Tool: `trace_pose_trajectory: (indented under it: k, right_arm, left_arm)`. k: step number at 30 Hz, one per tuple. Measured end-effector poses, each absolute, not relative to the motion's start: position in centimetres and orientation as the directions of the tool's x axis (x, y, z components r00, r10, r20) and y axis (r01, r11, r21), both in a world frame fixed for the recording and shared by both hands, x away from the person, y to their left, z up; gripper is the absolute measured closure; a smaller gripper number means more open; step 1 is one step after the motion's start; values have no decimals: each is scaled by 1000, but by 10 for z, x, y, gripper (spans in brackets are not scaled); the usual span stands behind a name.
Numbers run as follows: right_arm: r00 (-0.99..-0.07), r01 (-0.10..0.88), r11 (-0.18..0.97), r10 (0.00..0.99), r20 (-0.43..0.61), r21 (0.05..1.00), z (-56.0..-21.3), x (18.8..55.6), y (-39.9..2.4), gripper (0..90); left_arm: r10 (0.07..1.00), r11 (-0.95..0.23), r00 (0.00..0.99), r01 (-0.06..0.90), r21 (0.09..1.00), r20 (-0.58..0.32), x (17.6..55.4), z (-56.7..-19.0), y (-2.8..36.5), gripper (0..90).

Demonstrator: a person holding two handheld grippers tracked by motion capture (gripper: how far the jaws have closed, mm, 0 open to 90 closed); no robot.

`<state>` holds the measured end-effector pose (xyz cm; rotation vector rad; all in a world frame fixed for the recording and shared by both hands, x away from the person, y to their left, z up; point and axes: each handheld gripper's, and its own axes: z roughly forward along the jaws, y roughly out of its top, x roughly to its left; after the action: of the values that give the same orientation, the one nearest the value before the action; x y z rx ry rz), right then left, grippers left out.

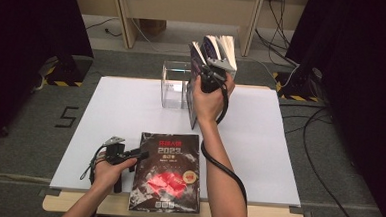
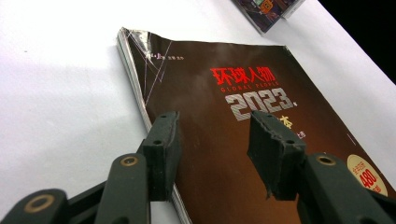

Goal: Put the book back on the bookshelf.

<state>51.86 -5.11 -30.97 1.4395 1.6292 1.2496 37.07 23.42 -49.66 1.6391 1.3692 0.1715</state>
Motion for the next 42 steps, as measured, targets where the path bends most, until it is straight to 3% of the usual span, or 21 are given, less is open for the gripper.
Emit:
trace_pose_trajectory:
  k: [13, 22, 42]
  right_arm:
    - [-248, 429, -36, 956, 157, 903, -300, 519, -60, 770]
    - [-255, 495, 35, 961, 107, 868, -295, 521, -60, 842]
    - [-240, 450, 14, 965, 107, 893, -299, 521, -55, 845]
  left_arm:
    - [819, 90, 361, 686, 722, -445, 371, -496, 234, 522]
    - [820, 86, 364, 685, 723, -442, 370, -496, 233, 523]
    - [822, 86, 362, 684, 725, -439, 371, -496, 235, 524]
